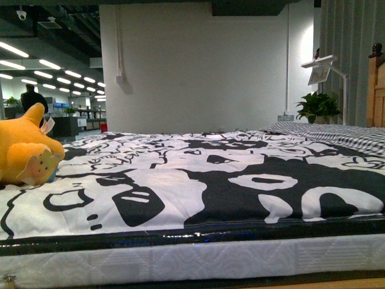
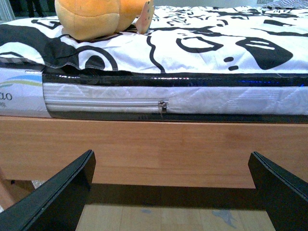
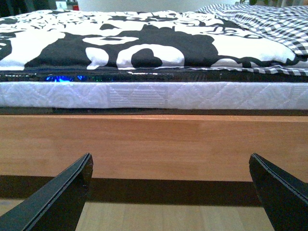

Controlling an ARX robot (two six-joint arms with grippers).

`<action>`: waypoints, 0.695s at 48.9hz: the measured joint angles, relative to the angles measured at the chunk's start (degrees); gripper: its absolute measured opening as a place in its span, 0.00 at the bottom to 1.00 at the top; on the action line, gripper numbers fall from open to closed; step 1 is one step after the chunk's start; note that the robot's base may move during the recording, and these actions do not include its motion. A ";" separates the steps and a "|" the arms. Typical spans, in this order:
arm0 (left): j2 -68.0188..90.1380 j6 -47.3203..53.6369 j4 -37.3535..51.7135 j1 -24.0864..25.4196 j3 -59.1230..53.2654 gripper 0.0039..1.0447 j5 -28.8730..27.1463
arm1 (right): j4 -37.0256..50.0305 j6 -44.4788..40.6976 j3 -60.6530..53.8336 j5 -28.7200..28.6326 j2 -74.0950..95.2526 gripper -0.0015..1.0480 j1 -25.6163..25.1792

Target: Put away toys

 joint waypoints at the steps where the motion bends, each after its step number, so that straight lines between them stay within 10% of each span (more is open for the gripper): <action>1: -0.02 0.00 0.00 0.00 0.00 0.94 -0.02 | 0.00 0.00 0.00 -0.02 0.00 0.94 0.00; 34: -0.15 0.02 0.00 0.00 0.00 0.94 -0.20 | 0.09 -0.02 0.00 -0.24 0.11 0.94 0.02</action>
